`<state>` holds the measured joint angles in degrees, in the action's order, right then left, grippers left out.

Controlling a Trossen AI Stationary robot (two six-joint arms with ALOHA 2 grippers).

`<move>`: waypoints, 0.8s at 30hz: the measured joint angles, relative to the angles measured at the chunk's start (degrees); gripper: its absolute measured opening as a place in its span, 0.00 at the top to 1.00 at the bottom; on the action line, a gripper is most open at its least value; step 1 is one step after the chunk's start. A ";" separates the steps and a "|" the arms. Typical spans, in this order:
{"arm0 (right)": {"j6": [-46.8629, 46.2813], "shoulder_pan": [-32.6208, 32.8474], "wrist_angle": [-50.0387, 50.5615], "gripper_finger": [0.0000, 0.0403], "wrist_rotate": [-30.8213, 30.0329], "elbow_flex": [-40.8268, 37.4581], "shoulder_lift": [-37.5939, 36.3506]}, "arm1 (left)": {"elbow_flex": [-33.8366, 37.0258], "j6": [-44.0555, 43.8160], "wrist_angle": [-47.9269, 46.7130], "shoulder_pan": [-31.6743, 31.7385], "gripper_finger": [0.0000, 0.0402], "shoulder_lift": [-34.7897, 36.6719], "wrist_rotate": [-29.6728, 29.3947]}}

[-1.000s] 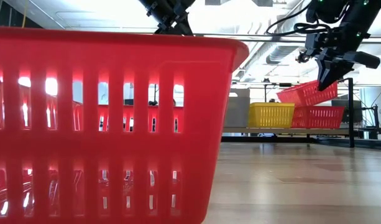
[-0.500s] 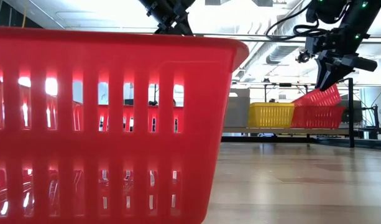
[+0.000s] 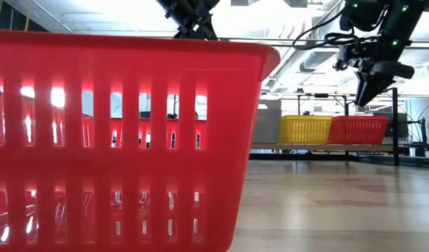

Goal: Stack baskets on shelf by color
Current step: Stack the top red bin on top of the red bin on the shelf

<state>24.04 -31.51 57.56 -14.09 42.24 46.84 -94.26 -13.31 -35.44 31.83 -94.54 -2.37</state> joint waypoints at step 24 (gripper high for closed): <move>-15.42 4.90 0.37 0.82 6.78 0.02 9.62 | 0.00 0.03 0.39 0.00 0.71 0.00 0.02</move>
<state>8.62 -26.61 57.93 -7.32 42.26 56.46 -94.26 -13.28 -35.05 31.83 -94.54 -2.35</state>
